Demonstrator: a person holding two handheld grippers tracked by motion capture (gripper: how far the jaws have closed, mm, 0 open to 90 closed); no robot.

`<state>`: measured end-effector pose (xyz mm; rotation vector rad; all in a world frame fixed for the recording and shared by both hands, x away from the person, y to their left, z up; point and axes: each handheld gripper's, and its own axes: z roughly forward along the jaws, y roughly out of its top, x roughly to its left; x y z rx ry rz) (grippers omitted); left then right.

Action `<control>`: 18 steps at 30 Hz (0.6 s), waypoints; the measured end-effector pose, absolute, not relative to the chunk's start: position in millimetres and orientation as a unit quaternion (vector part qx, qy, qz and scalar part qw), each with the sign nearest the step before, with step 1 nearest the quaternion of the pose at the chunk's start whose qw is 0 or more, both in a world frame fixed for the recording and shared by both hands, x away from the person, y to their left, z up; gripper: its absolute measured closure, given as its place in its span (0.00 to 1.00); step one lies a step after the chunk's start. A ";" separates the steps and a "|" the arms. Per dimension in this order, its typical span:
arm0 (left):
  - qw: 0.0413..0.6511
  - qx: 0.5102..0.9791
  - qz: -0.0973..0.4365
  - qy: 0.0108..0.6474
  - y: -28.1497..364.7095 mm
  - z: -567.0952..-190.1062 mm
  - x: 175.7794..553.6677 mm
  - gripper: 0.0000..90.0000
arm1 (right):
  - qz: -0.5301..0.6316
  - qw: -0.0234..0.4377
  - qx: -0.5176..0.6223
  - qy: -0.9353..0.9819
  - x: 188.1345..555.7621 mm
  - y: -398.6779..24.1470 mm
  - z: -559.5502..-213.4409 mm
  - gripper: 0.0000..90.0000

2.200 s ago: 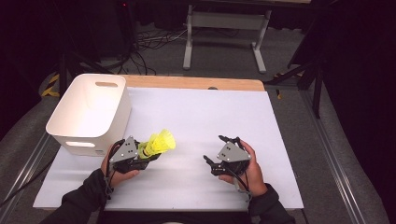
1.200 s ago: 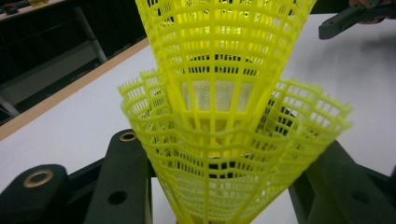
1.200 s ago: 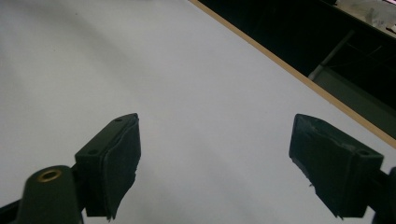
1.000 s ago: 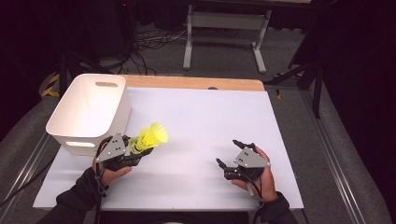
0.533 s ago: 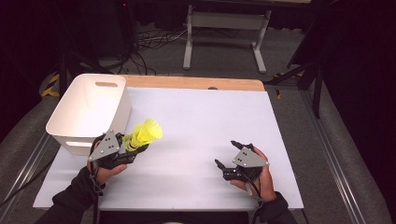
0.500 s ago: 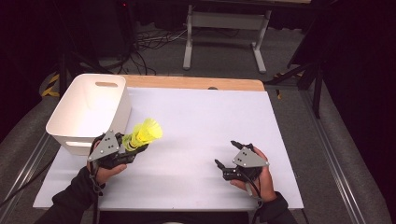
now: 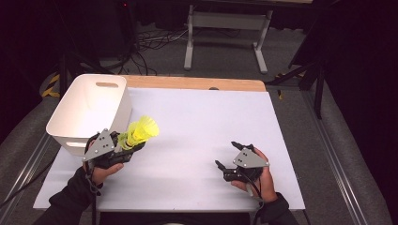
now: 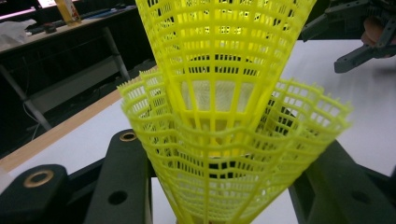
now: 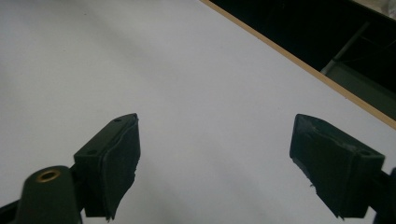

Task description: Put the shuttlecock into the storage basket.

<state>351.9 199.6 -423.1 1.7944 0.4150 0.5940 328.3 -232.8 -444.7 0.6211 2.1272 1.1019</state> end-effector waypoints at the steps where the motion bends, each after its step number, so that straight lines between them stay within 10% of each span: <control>1: 0.568 0.763 0.252 0.178 199.8 -423.0 351.7 0.62 | 0.421 0.327 0.237 0.812 328.4 -232.9 -444.8 0.19; 18: 0.575 0.753 0.259 0.187 210.5 -415.7 352.3 0.63 | 0.421 0.325 0.239 0.812 328.7 -231.3 -445.5 0.18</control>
